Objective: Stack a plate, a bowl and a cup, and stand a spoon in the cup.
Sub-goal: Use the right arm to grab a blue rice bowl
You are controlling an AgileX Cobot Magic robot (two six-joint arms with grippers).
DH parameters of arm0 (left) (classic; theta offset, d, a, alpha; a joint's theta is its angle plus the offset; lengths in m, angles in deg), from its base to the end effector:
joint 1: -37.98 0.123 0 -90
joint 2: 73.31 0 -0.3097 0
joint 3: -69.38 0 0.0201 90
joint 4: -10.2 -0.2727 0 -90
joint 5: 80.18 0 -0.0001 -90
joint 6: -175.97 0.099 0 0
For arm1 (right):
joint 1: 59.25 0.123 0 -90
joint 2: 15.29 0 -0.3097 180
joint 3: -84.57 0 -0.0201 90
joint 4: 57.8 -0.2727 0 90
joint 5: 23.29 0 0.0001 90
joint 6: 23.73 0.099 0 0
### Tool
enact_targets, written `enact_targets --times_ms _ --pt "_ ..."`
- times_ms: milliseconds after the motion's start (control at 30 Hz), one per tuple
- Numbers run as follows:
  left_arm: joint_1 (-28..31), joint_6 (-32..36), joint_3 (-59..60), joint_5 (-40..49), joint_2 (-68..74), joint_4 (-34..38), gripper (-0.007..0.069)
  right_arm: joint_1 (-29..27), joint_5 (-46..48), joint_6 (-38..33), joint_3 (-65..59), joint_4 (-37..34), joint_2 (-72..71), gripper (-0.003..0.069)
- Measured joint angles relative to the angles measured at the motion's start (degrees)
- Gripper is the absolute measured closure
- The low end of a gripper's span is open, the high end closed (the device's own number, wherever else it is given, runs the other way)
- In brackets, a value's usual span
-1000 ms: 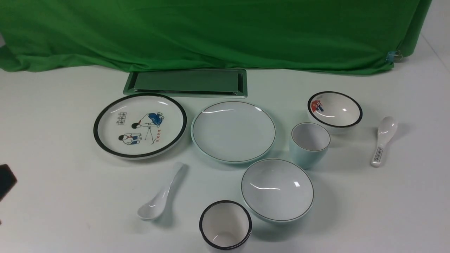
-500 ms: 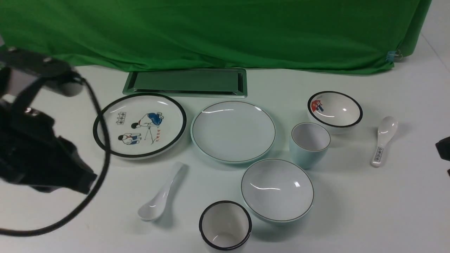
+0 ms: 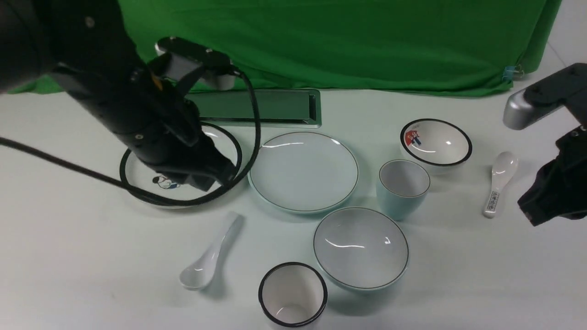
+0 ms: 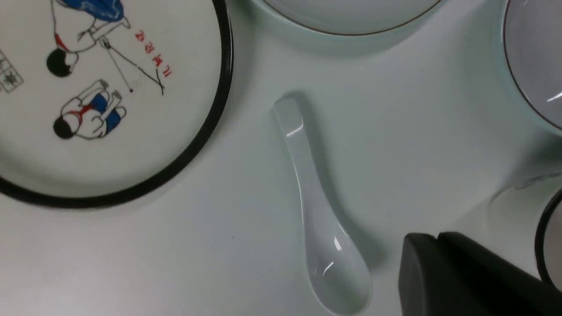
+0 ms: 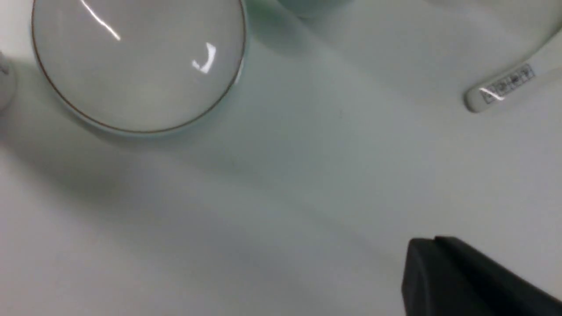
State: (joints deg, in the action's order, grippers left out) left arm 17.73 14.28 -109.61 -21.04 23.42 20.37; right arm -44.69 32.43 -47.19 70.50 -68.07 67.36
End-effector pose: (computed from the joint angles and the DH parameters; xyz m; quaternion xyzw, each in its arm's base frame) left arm 0.3215 -0.1346 0.3240 0.2946 0.9308 -0.0870 0.1982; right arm 0.2668 0.0844 0.3317 -0.2855 0.9248 0.0652 0.2430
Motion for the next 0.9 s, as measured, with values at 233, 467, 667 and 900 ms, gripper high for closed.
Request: enact_targets --times_ms 233,467,667,900 --pt "-5.19 2.72 -0.61 0.32 4.97 -0.05 0.0653 9.5 -2.15 1.22 0.29 0.06 6.41 0.062" --pt "-7.2 2.92 -0.74 0.42 5.19 0.11 0.0653 8.7 -6.75 5.62 0.35 4.28 8.49 0.0534" --pt "-7.2 3.02 -0.79 0.21 5.19 -0.06 0.0653 6.87 -9.24 9.18 0.92 5.84 8.54 0.0386" --pt "-7.2 3.06 -0.8 -1.79 5.19 -0.06 0.0653 6.87 -11.48 9.98 0.92 5.9 8.54 0.0283"
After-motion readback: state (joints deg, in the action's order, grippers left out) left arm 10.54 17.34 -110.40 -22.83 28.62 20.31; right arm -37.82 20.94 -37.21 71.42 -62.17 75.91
